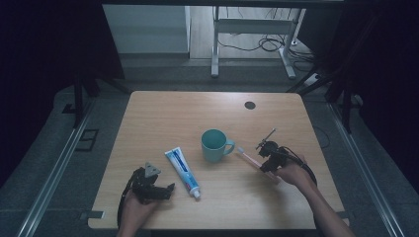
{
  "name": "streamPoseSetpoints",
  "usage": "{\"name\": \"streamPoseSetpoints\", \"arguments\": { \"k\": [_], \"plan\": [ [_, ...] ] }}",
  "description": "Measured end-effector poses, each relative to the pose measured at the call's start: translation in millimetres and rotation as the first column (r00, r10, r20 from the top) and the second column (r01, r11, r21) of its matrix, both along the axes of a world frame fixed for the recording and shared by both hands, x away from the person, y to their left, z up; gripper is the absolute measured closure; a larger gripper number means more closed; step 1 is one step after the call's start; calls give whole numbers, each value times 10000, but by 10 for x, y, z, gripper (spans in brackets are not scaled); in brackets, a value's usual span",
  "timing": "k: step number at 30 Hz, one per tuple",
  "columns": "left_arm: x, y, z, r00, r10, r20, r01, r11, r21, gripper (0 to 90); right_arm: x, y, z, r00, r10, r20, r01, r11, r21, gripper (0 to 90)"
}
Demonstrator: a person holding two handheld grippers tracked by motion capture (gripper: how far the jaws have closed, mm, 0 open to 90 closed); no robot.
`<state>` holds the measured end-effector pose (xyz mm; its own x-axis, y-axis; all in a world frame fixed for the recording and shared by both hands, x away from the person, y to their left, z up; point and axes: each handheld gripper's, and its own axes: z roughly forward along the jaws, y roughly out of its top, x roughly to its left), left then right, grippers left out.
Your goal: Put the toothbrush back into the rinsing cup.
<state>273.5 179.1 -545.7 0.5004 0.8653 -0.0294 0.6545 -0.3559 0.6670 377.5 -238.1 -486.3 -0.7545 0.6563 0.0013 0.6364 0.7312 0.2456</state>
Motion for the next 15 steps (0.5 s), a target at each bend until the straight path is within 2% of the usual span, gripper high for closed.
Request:
{"name": "streamPoseSetpoints", "arguments": {
  "k": [6, 15],
  "plan": [
    [0, 0, 0, 10000, 0, 0, 0, 10000, 2, 16, 0, -75, 69, 9998, -130, 162, 123, 9990, 428, 788],
    [0, 0, 0, 10000, -1, 0, 1, 10000, 1, 16, -12, -99, 151, 9987, -209, 474, 173, 9971, 744, 788]
  ]
}}
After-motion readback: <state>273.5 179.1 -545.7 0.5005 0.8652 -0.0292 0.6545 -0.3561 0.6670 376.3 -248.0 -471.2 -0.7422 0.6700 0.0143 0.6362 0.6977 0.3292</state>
